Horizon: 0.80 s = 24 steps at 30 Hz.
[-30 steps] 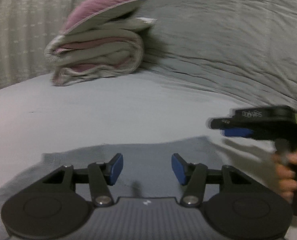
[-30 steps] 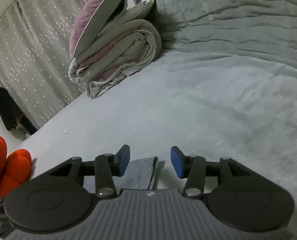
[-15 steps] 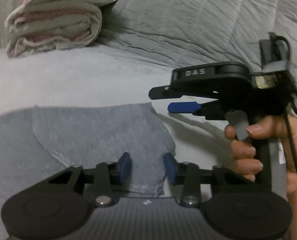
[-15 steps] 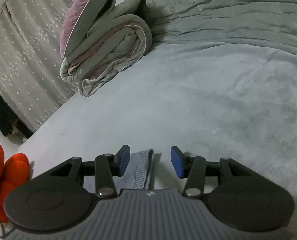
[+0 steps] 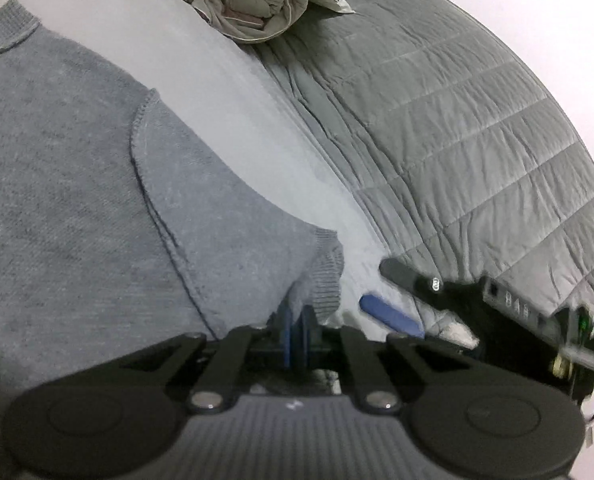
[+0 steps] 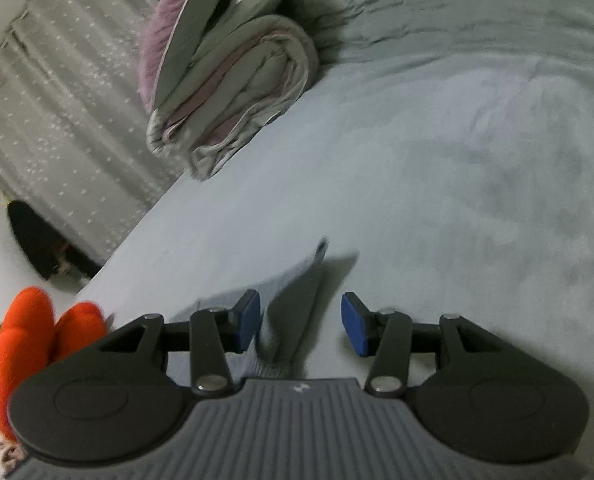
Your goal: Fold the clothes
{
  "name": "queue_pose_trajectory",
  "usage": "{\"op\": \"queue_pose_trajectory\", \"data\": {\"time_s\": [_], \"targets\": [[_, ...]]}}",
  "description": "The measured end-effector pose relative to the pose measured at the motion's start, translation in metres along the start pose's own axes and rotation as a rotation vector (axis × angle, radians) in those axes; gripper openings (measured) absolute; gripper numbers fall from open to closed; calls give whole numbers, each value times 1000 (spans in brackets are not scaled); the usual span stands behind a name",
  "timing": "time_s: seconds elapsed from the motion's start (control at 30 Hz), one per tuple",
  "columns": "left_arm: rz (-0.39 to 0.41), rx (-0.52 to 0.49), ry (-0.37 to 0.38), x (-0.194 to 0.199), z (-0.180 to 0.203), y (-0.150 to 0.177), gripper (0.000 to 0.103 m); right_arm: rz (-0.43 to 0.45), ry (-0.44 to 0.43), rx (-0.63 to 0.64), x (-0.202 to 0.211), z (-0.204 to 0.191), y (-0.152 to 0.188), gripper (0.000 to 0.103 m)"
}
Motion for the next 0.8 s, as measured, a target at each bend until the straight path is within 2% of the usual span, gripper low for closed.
{"op": "queue_pose_trajectory", "data": {"time_s": [0.1,0.23,0.33,0.37,0.4,0.43,0.47,0.53,0.6,0.67,0.8], "targets": [[-4,14,13,1,-1,-1,5,-30,-86,-29,-6,7,19,50],[-9,25,24,2,-1,-3,5,-38,-161,-53,-12,12,25,37],[-12,27,27,4,-2,-4,5,-42,-201,-57,-13,11,24,40],[-12,26,28,5,-2,-4,5,-52,-197,-45,-15,9,25,38],[-12,23,27,5,-2,-4,5,-62,-194,-33,-16,8,26,31],[-12,19,26,5,-2,-4,5,-73,-190,-24,-18,6,27,15],[-13,14,25,5,-1,-4,6,-91,-187,-26,-22,5,29,6],[-14,-8,19,7,1,-4,6,-101,-167,-18,-21,3,30,5],[-5,-21,27,10,5,-5,12,-93,-139,3,-13,-1,24,4],[14,-31,40,14,7,-7,17,-82,-83,47,-1,-7,16,4],[9,-55,59,14,14,-6,17,-129,53,141,11,-11,13,4]]}}
Point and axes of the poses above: each gripper's, at about its wrist camera, not at the fingertips, and x roughly against the way its jaws point, z to its right, y to its underside, the point moved 6 cm from there along -x, roughly the way its jaws point, and after that the axes turned 10 degrees about -y, right-handed, at the moved point
